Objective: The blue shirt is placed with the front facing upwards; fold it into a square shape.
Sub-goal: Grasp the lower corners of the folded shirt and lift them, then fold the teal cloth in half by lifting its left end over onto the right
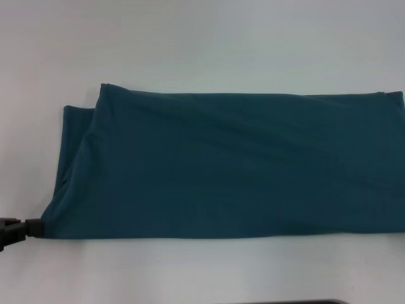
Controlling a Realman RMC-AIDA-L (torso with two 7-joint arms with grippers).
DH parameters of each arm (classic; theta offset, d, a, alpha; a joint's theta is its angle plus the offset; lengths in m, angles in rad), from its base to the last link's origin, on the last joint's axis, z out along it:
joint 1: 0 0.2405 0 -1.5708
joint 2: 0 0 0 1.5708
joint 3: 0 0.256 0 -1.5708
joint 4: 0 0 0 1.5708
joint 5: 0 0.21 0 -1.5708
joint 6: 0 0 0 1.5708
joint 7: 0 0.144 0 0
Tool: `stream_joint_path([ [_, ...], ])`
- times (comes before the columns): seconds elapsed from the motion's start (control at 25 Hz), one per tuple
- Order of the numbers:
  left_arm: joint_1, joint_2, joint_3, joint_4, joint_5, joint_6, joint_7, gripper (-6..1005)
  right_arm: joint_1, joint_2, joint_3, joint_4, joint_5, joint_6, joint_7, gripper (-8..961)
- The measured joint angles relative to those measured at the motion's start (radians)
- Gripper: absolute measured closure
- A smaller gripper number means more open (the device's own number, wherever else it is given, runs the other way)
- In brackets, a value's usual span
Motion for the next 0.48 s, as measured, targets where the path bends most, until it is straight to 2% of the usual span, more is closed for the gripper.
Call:
stream_joint_path([
  [0.48,-0.015,0.001,-0.007,0.002,0.003,0.008,-0.007,925,0.016,-0.013,0.007,-0.002,0.005,-0.020,0.006,885],
])
